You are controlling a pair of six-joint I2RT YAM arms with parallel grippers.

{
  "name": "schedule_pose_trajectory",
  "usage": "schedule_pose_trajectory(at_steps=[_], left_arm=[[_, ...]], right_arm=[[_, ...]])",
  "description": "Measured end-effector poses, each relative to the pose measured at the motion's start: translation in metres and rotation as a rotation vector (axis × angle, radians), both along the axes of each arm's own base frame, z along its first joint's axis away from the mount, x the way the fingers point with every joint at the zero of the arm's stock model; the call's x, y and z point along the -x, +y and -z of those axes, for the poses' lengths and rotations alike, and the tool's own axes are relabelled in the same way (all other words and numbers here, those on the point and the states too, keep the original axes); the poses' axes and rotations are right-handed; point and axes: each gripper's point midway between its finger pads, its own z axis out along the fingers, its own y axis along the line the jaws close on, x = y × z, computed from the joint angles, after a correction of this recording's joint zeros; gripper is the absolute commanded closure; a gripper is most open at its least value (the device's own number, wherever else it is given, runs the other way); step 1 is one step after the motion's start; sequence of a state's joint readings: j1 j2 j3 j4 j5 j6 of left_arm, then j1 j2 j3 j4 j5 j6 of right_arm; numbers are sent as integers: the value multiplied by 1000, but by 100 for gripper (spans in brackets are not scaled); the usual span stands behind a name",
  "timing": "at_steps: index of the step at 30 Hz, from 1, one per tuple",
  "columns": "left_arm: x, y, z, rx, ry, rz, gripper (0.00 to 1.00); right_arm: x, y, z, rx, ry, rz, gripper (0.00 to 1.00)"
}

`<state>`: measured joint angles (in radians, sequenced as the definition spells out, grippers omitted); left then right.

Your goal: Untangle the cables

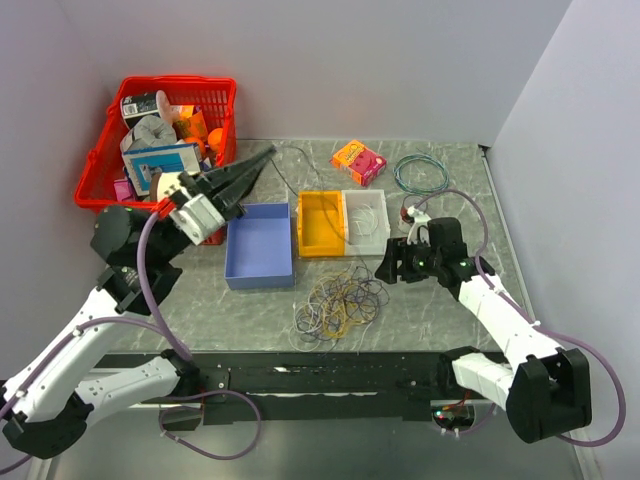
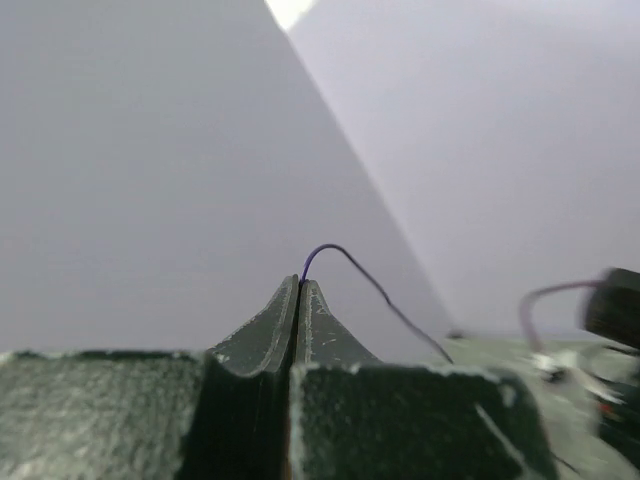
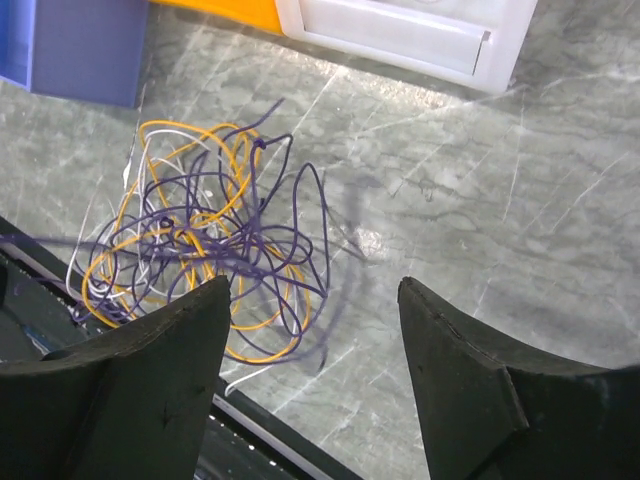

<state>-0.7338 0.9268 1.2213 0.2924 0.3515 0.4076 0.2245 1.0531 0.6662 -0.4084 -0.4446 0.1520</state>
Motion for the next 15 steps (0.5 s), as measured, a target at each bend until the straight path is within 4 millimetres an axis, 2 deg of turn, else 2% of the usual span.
schedule_pose_trajectory(at_steps=[5, 7, 11, 15], left_arm=[[0, 21, -38, 77, -145, -118, 99], [0, 29, -52, 100, -192, -163, 99], [-6, 38, -60, 113, -232, -242, 99], [-14, 44, -77, 137, -297, -325, 99]], right_arm=[[3, -2, 2, 17, 8, -6, 14], [5, -3, 1, 25, 4, -18, 1], [4, -1, -13, 22, -45, -55, 0], [3, 2, -43, 17, -162, -110, 0]])
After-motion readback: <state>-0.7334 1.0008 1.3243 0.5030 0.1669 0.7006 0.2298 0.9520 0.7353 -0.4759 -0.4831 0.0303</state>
